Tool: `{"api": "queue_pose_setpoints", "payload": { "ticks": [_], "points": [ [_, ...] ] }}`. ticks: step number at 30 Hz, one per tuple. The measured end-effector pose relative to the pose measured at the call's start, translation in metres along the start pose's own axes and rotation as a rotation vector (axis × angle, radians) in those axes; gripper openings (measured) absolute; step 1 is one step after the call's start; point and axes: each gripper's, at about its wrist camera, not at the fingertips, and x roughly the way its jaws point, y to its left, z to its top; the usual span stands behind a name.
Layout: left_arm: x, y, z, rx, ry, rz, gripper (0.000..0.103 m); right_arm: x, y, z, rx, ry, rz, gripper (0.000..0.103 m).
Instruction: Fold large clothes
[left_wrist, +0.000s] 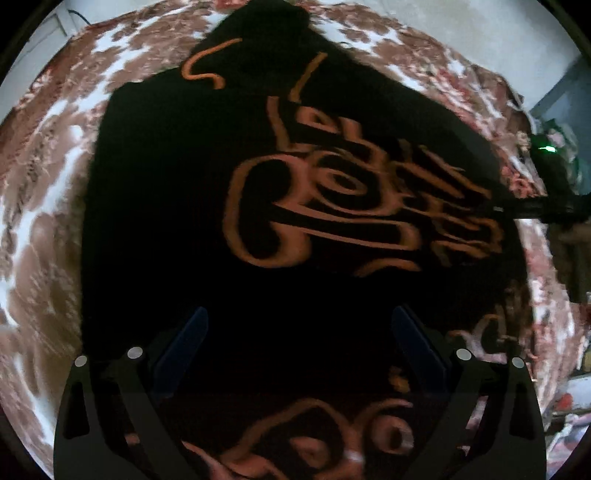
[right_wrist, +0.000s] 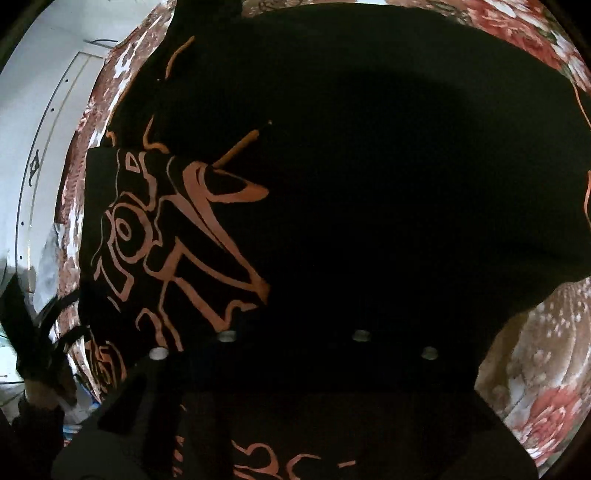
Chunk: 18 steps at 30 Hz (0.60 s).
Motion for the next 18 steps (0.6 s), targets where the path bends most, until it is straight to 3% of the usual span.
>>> {"api": "queue_pose_setpoints", "payload": {
  "ticks": [6, 10, 11, 15, 18],
  "points": [
    [-0.01, 0.047, 0.014, -0.026, -0.095, 0.012, 0.097, -0.036, 0.031, 0.014, -0.073, -0.08, -0.098, 0.017],
    [-0.041, 0.077, 0.031, -0.119, -0.269, -0.035, 0.098, -0.069, 0.059, 0.043, -0.151, -0.157, -0.157, 0.017],
    [-0.043, 0.082, 0.037, -0.128, -0.281, -0.033, 0.098, -0.075, 0.064, 0.049, -0.166, -0.172, -0.167, 0.017],
    [-0.026, 0.102, 0.06, -0.139, -0.249, -0.011, 0.098, -0.096, 0.082, 0.086, -0.249, -0.221, -0.236, 0.017],
    [0.009, 0.106, 0.067, -0.121, -0.154, -0.015, 0.098, -0.073, 0.065, 0.104, -0.231, -0.189, -0.292, 0.017]
  ]
}}
